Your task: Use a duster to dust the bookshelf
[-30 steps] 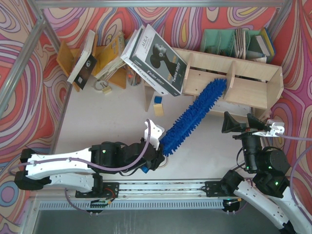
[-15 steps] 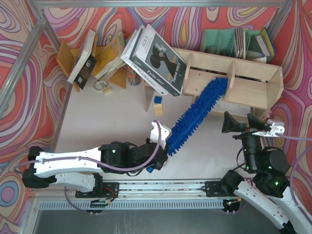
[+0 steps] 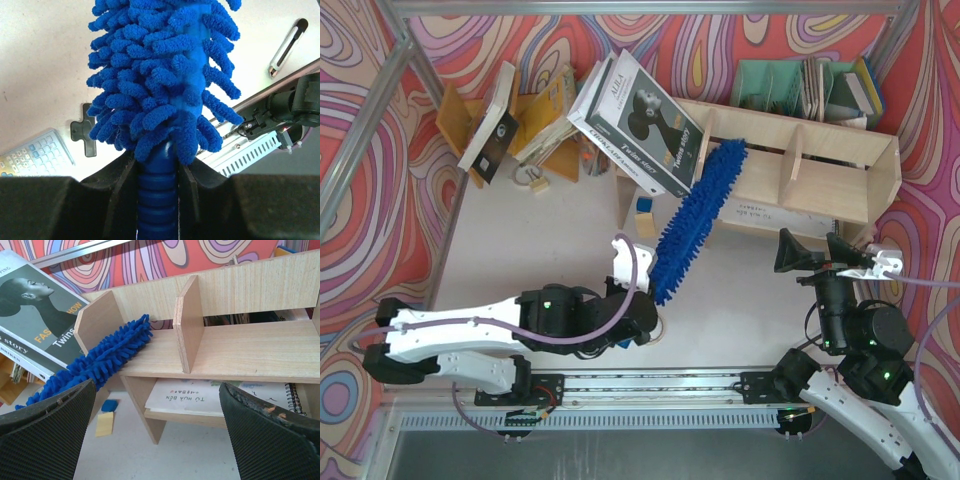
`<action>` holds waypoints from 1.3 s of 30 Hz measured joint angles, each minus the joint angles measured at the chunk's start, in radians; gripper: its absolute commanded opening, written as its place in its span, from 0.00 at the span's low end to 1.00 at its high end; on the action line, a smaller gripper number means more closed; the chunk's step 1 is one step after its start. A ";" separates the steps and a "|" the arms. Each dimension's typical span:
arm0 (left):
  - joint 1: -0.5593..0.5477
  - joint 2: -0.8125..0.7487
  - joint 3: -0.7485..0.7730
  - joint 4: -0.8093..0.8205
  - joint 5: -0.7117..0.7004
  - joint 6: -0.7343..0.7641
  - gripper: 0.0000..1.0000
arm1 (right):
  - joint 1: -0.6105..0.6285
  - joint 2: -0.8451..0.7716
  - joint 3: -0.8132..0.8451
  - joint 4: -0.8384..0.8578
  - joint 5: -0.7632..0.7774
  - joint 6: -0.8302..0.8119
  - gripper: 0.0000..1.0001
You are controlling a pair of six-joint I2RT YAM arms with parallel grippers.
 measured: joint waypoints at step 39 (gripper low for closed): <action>-0.030 0.277 0.377 -0.118 -0.169 0.043 0.00 | 0.000 -0.013 0.000 0.000 0.001 0.000 0.99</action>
